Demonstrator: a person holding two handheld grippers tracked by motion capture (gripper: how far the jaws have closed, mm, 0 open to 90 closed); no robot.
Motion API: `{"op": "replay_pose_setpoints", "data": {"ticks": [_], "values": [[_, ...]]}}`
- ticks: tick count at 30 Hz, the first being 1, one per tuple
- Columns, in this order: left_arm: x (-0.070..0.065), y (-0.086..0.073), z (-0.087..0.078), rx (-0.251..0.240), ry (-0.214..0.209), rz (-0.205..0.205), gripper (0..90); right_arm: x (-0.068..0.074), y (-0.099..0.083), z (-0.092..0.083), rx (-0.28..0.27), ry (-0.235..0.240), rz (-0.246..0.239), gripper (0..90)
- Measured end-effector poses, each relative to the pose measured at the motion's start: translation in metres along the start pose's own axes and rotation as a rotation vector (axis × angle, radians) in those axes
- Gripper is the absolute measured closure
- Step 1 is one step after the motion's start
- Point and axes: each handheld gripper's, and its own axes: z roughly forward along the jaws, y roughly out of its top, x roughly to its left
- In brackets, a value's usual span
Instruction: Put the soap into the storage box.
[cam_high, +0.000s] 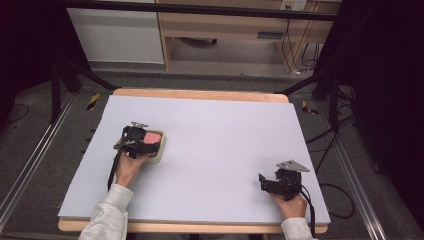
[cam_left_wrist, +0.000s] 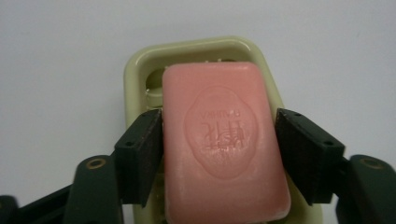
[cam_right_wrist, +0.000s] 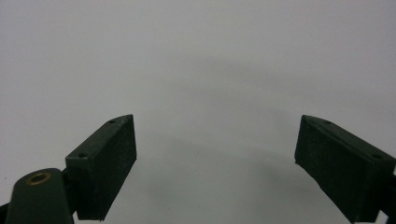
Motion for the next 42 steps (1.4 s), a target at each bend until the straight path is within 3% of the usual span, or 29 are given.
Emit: {"op": "replay_pose_setpoints", "data": {"ticks": [13, 20, 27, 42], "values": [[-0.002, 0.002, -0.019, -0.053, -0.001, 0.010, 26.9, -0.001, 0.000, -0.001, -0.005, -0.002, 0.004, 13.0], [-0.007, -0.002, -0.033, -0.098, -0.036, 0.024, 27.5, -0.002, 0.000, -0.002, -0.011, -0.006, 0.013, 12.9], [-0.007, -0.016, -0.049, -0.126, -0.046, 0.041, 27.3, -0.004, 0.000, -0.003, -0.017, -0.014, 0.028, 12.3], [0.005, -0.050, -0.068, -0.215, -0.047, 0.021, 22.6, -0.009, -0.001, -0.004, -0.016, -0.033, 0.038, 11.8]]}}
